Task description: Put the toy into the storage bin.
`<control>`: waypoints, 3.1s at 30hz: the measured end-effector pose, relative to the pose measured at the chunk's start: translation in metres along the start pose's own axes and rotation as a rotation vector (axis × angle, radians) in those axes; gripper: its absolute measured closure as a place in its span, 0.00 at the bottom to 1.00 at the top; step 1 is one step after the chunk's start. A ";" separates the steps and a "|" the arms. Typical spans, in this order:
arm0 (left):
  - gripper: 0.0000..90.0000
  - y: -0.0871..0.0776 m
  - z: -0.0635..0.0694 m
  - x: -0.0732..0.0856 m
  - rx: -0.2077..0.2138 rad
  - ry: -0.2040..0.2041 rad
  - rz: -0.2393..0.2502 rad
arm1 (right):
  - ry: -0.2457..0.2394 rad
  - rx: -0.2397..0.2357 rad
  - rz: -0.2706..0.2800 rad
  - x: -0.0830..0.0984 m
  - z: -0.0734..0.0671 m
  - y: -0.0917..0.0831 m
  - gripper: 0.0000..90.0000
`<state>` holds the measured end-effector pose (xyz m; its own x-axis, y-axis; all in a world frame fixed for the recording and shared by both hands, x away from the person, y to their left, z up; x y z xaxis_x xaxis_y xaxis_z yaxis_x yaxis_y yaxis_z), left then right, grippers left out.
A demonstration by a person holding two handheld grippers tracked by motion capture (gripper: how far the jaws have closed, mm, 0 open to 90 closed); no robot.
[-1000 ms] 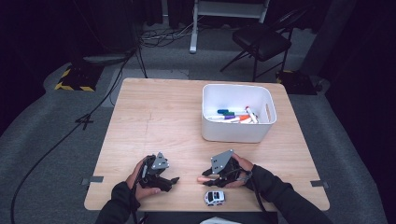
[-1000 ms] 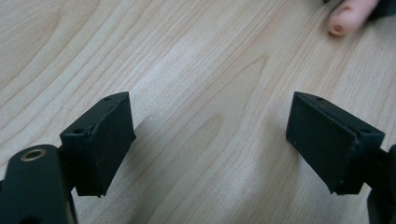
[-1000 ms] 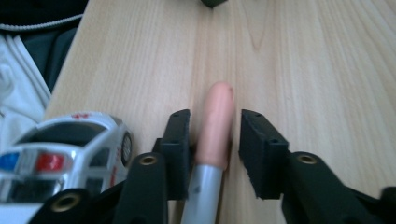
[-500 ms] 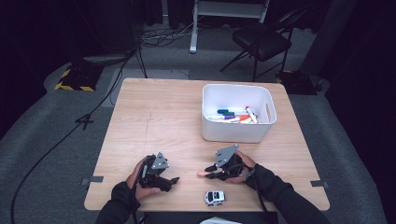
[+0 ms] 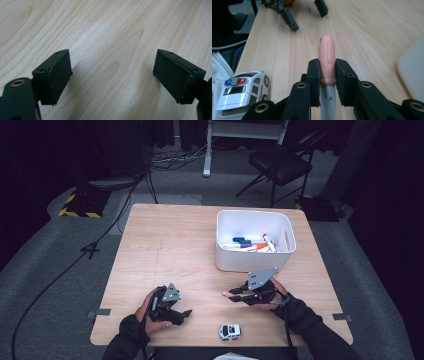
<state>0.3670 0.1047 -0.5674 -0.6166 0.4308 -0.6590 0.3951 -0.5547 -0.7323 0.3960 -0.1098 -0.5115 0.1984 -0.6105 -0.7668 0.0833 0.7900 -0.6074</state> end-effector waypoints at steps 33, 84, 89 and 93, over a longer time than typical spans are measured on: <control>0.17 0.000 0.000 0.000 0.000 -0.001 0.000 | 0.006 0.283 0.181 -0.055 0.044 -0.142 0.83; 0.17 0.000 0.000 0.000 0.000 -0.001 0.000 | 0.102 0.353 -0.132 -0.011 0.149 -0.103 0.83; 0.17 0.000 0.000 0.000 0.000 -0.001 0.000 | 0.098 0.337 -0.160 -0.008 0.147 -0.099 0.83; 0.17 0.000 0.000 0.000 0.000 -0.001 0.000 | 0.093 0.327 -0.214 -0.002 0.146 -0.100 0.83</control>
<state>0.3671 0.1047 -0.5674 -0.6171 0.4302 -0.6589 0.3948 -0.5550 -0.7322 0.5297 -0.1794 -0.4190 0.0553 -0.7537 -0.6549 0.4230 0.6118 -0.6684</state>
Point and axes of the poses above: each handheld gripper's, and its own axes: y roughly forward along the jaws, x roughly out of its underside, z roughly to its right, the point moved 9 cm from there along y, roughly forward along the jaws, and after that the axes turned 13 degrees about -y, right-handed, at the moved point
